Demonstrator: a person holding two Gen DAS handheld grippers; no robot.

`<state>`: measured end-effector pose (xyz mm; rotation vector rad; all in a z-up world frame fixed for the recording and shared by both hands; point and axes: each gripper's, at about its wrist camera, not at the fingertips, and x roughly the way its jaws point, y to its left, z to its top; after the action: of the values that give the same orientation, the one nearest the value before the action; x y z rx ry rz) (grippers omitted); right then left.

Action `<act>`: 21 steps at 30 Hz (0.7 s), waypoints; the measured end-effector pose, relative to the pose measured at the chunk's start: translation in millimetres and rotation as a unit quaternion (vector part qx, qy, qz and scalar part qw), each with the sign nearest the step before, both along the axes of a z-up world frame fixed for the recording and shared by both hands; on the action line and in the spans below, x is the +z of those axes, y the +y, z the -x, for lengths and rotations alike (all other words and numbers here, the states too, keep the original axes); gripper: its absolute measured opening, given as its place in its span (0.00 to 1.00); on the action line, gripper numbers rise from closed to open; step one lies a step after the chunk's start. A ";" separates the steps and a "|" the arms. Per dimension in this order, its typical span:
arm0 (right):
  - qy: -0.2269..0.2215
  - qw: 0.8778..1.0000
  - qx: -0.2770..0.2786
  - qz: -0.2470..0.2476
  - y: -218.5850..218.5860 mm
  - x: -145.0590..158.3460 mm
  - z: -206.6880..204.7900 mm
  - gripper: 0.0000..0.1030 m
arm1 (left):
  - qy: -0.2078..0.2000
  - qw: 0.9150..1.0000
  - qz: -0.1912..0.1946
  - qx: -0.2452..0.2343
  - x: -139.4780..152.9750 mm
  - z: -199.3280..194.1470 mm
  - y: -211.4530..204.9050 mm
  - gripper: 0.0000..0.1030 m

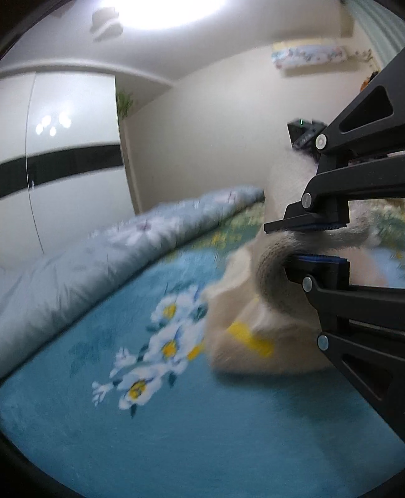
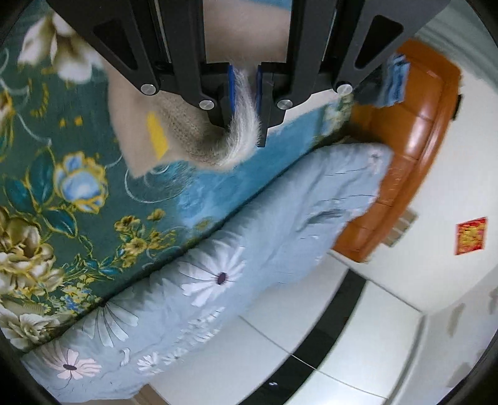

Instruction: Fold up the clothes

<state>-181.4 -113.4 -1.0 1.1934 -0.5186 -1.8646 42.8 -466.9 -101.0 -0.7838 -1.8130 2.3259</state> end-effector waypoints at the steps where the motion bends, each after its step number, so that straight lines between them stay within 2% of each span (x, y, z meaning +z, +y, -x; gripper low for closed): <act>1: -0.004 1.000 -0.004 -0.014 -5.8 -7.1 5.4 0.09 | -0.010 1.000 -0.003 0.000 -7.5 6.2 -3.5 0.12; 8: -0.047 0.996 -0.030 -0.071 -28.8 -53.0 36.6 0.10 | -0.039 0.998 -0.052 0.013 -47.9 31.7 -21.7 0.15; 12: -0.051 0.994 -0.027 -0.090 -29.0 -60.3 37.8 0.11 | -0.014 0.997 -0.069 0.010 -51.6 29.3 -22.7 0.24; 14: -0.043 0.995 -0.021 -0.092 -29.7 -57.1 34.9 0.15 | 0.013 0.996 -0.085 0.014 -49.6 22.8 -23.6 0.48; 16: -0.034 0.995 -0.014 -0.094 -30.6 -53.7 31.7 0.24 | 0.035 0.995 -0.089 0.025 -44.5 17.3 -22.9 0.65; 18: -0.027 0.995 -0.010 -0.096 -31.9 -50.3 28.3 0.38 | 0.032 0.996 -0.073 0.034 -36.7 14.5 -21.5 0.74; 19: -0.025 0.995 -0.008 -0.097 -32.8 -48.6 26.5 0.40 | 0.025 0.997 -0.062 0.036 -32.9 14.1 -20.7 0.78; 21: -0.021 0.995 -0.005 -0.100 -34.3 -43.0 22.0 0.49 | 0.016 0.998 -0.052 0.035 -26.9 12.4 -19.1 0.78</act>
<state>-203.4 -147.7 -43.9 1.3666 -0.3674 -1.9380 30.4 -486.0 -127.9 -0.6776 -1.9596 2.2498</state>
